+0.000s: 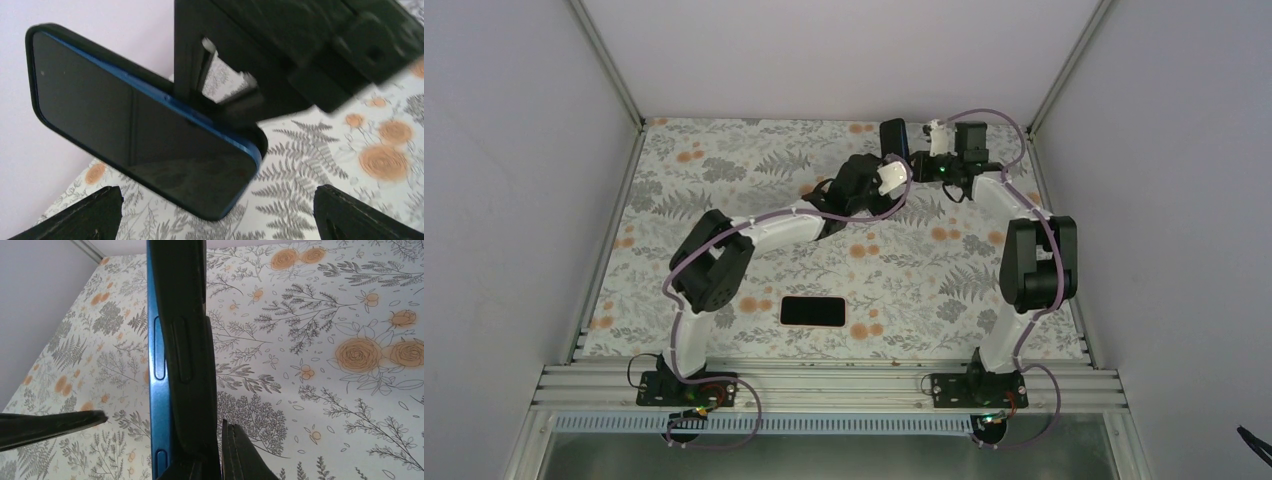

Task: Take the phone out of the phone case
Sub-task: Remove the phone case from the phone.

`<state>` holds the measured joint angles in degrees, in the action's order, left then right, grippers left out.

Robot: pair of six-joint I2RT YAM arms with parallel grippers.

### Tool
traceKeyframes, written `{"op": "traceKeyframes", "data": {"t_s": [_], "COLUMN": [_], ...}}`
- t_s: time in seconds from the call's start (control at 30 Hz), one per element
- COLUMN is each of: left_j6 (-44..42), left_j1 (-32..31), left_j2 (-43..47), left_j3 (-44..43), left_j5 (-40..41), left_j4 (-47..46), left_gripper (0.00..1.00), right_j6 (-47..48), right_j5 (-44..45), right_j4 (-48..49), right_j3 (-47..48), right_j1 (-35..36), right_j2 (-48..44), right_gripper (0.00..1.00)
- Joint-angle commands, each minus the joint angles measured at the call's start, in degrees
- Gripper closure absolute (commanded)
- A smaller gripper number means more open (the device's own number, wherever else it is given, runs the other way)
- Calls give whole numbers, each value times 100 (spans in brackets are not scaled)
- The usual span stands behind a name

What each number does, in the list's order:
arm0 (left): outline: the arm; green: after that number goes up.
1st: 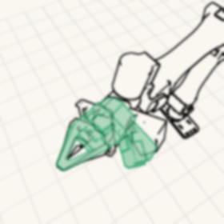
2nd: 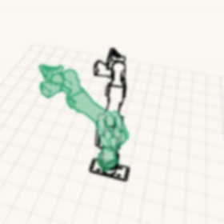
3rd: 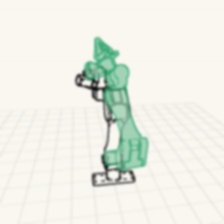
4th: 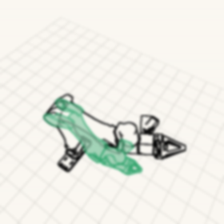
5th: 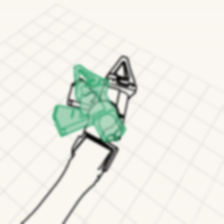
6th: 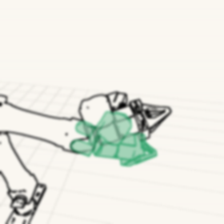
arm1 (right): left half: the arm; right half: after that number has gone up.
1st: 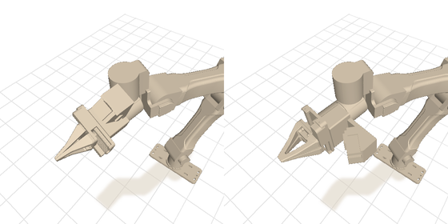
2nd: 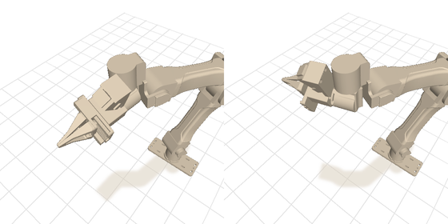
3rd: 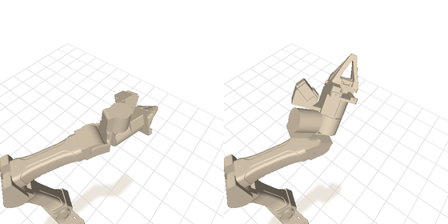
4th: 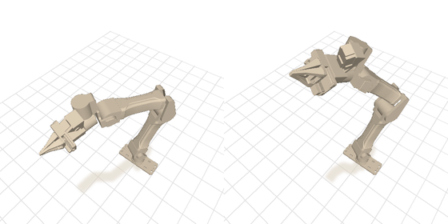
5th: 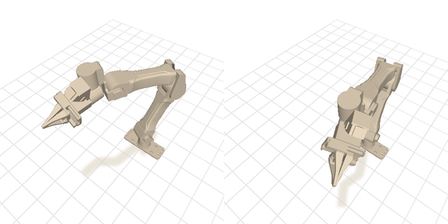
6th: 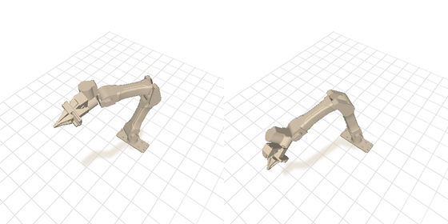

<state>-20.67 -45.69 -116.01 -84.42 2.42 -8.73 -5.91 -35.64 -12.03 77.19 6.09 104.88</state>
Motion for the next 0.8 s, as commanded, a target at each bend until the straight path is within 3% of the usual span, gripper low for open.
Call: {"op": "traceKeyframes", "data": {"t_s": [0.0,0.77], "left_j6": [483,313], "left_j1": [-71,-56], "left_j2": [-254,-756], "left_j3": [-516,-761], "left_j5": [427,1815], "left_j4": [-336,-715], "left_gripper": [6,10], "right_j6": [-310,-336], "right_j5": [21,-311], "right_j4": [725,583], "right_j3": [-29,-11], "right_j1": [92,247], "right_j2": [-404,-346], "right_gripper": [96,96]}}
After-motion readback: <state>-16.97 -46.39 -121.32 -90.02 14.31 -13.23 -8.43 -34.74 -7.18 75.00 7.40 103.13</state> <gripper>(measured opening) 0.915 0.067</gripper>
